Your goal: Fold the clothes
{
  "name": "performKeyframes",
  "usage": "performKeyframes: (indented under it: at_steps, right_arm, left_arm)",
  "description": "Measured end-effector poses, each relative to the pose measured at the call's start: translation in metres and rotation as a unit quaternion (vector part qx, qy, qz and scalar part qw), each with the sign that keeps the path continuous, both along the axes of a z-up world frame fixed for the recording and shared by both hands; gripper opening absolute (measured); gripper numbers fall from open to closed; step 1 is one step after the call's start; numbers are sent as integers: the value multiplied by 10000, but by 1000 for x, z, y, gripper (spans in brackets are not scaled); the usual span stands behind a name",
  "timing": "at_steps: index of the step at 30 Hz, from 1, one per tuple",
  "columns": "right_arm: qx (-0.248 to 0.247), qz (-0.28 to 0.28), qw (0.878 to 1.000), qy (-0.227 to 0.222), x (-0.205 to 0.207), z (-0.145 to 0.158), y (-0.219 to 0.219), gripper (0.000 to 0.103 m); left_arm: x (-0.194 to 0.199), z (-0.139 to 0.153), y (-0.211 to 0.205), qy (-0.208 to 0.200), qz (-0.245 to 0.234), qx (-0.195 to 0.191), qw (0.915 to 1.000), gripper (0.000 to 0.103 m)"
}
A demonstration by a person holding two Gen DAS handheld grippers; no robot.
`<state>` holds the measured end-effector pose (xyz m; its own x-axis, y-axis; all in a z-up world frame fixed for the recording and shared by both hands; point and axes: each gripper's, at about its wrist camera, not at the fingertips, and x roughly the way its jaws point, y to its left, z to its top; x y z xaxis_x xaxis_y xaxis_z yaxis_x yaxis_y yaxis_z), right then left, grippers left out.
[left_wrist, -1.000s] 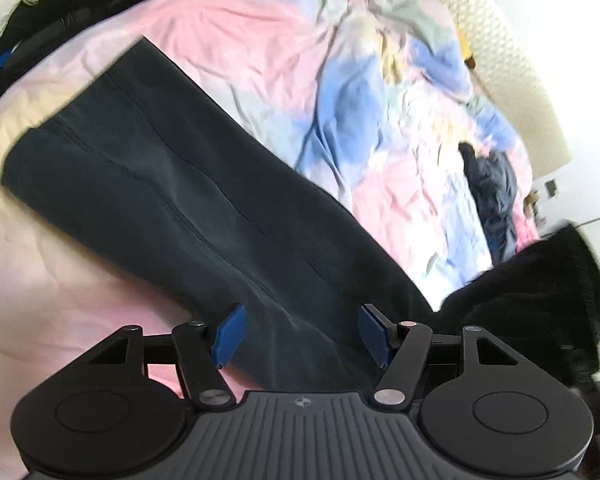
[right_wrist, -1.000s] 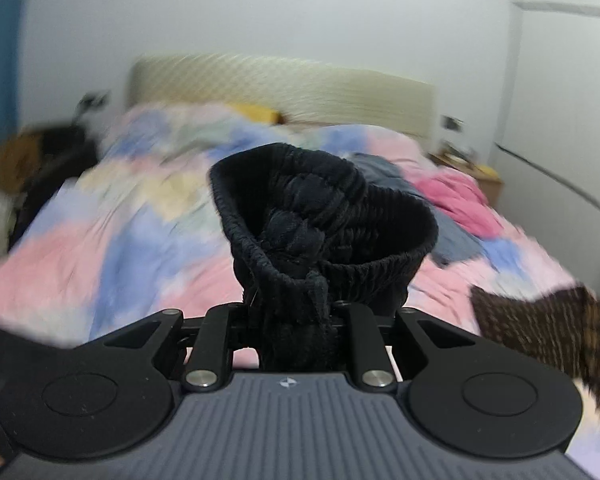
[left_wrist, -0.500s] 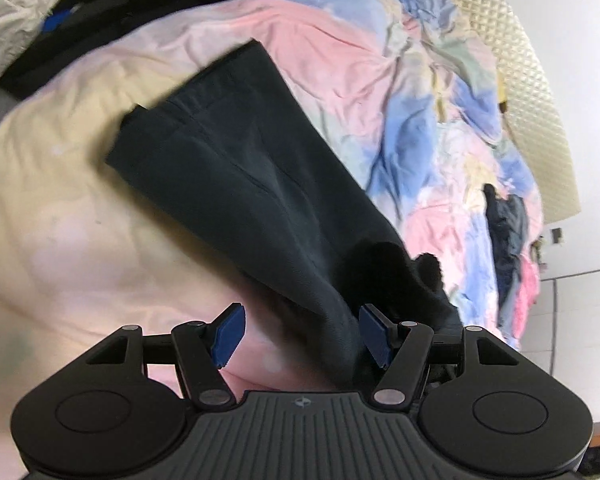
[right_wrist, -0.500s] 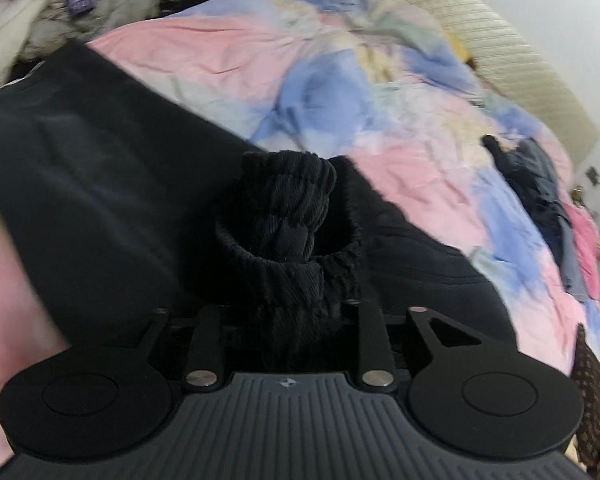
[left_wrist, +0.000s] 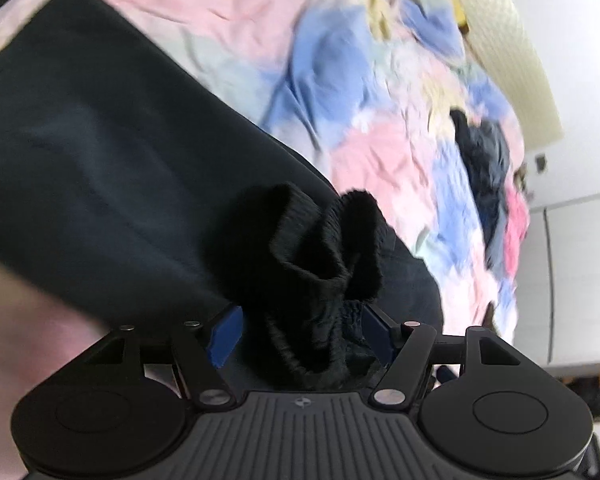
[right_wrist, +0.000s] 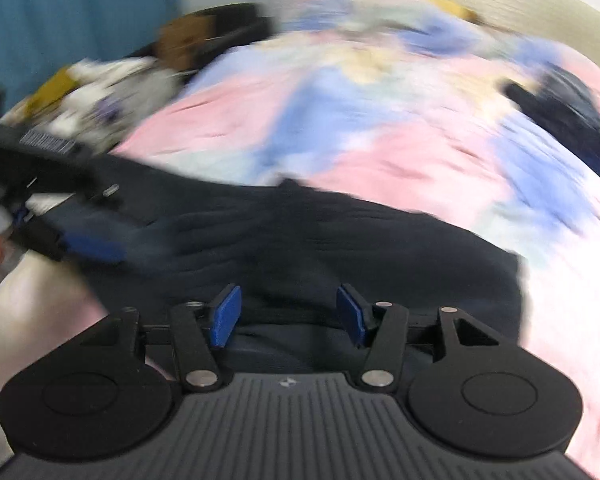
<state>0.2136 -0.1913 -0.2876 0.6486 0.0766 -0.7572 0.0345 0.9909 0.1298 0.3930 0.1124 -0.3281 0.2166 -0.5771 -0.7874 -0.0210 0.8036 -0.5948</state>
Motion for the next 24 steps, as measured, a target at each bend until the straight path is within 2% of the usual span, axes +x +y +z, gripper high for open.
performKeyframes:
  at_steps: [5, 9, 13, 17, 19, 24]
  right_arm:
    - [-13, -996, 9942, 413, -3, -24, -54, 55]
    - [99, -1333, 9885, 707, -4, -48, -76, 55]
    - [284, -1399, 9844, 1033, 1, -79, -83, 56]
    - [492, -1538, 9779, 1325, 15, -106, -87, 58]
    - [492, -1569, 9770, 1357, 18, -107, -87, 59]
    - [466, -1590, 9757, 1436, 20, -104, -86, 61]
  left_arm:
    - [17, -28, -39, 220, -209, 648, 9974, 67]
    - [27, -52, -44, 570, 62, 771, 9954, 69]
    - [31, -72, -41, 825, 179, 774, 9934, 70]
    - [29, -74, -32, 875, 185, 488, 9948, 69]
    - [24, -70, -24, 844, 244, 307, 9957, 69]
    - [-2, -57, 20, 784, 1023, -269, 9913, 71]
